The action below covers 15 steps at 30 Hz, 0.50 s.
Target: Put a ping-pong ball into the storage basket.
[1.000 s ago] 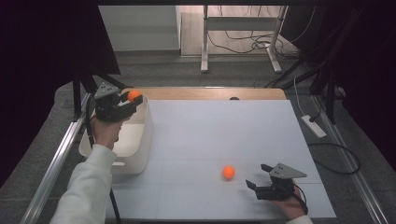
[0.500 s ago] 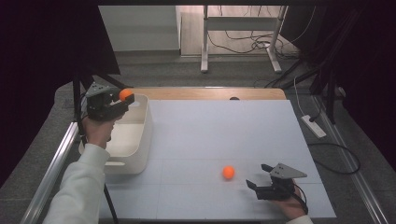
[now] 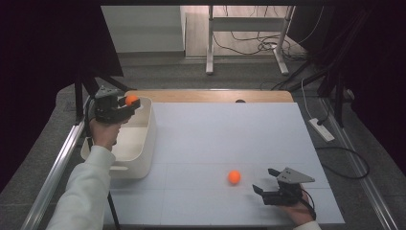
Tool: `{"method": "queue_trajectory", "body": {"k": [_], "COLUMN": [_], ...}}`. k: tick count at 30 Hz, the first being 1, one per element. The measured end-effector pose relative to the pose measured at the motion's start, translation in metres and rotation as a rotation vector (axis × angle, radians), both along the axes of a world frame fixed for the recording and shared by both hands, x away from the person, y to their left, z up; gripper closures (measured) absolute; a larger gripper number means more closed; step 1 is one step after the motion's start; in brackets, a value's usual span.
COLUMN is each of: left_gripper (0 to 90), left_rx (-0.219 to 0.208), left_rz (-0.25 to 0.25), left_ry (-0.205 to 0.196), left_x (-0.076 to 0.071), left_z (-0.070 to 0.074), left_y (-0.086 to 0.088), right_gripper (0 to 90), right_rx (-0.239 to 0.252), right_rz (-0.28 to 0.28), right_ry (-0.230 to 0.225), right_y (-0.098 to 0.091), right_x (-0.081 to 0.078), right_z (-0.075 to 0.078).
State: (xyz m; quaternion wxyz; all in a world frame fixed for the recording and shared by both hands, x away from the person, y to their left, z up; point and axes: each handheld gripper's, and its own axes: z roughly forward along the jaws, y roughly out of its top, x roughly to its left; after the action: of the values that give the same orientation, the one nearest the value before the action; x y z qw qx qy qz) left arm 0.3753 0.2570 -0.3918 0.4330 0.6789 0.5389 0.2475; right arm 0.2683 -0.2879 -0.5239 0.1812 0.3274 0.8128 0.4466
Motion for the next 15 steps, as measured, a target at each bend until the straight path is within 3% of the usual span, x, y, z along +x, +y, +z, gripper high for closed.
{"method": "queue_trajectory", "body": {"k": [10,15], "left_gripper": [50.4,50.4], "left_rx": [0.046,0.042], "left_rz": [0.018,0.018], "left_ry": [0.061,0.109], "left_x": [0.009,0.012], "left_z": [-0.012,-0.020], "left_y": [0.002,0.004], "right_gripper": [12.3,12.3], "right_rx": [-0.003,-0.007], "right_rz": [0.000,0.002], "right_ry": [0.001,0.002], "right_y": [0.000,0.000], "right_x": [0.000,0.000], "right_z": [0.000,0.000]}}
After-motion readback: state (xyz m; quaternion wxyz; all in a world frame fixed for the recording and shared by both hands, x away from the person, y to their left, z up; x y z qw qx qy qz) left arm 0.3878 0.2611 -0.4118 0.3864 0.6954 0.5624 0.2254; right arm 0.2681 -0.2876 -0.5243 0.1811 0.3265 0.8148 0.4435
